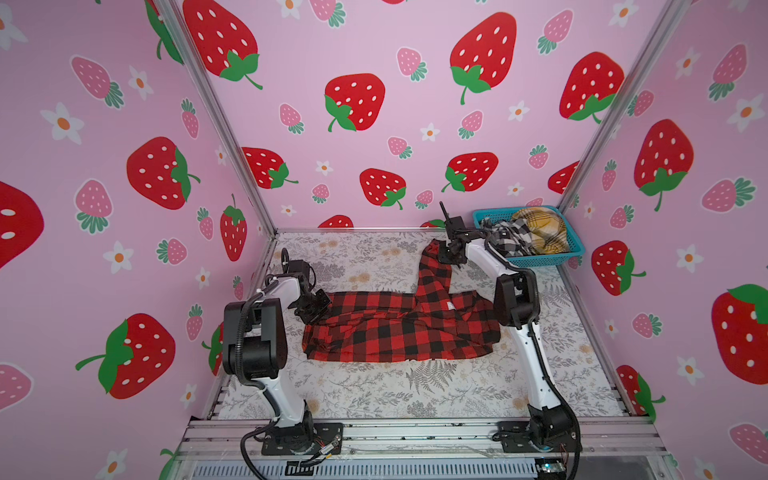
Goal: Fold and stack the long sleeve shirts
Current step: 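Grasp the buttoned sleeve cuff with the right gripper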
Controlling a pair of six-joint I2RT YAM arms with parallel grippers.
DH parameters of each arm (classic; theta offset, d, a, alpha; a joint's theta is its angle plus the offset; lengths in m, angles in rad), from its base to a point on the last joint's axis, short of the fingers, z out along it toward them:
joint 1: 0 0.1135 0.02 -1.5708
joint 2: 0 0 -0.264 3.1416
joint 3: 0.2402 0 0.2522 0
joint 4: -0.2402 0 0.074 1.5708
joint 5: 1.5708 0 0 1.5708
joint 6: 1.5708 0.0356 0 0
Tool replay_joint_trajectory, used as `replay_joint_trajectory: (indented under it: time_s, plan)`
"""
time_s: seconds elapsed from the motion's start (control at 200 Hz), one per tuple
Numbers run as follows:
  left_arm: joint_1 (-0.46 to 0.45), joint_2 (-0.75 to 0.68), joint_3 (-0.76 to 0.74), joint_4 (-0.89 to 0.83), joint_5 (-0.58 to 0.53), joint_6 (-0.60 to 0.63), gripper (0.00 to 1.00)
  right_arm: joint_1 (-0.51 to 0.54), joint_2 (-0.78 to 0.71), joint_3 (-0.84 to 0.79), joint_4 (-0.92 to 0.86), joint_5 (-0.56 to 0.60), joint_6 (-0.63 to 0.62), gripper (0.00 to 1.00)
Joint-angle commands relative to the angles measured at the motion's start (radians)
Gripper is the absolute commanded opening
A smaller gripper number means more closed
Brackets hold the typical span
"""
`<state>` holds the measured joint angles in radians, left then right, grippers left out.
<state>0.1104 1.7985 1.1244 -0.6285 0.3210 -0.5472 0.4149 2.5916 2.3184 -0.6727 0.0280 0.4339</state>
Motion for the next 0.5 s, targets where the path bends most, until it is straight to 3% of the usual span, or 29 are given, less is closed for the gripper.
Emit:
replay_joint_trajectory:
  time_s: [0.0, 0.21, 0.345, 0.495]
  plan:
    - [0.001, 0.022, -0.008, -0.020, -0.025, 0.016, 0.12, -0.007, 0.027, 0.010, -0.025, 0.003, -0.032, 0.03]
    - [0.002, 0.021, -0.013, -0.018, -0.036, 0.018, 0.12, 0.003, -0.103, -0.001, 0.008, -0.045, -0.050, 0.00]
    - [0.002, 0.015, -0.022, -0.014, -0.040, 0.018, 0.12, 0.035, -0.248, -0.090, 0.059, -0.071, -0.064, 0.00]
    - [0.003, 0.007, -0.023, -0.017, -0.042, 0.021, 0.23, 0.085, -0.393, -0.236, 0.108, -0.083, -0.067, 0.00]
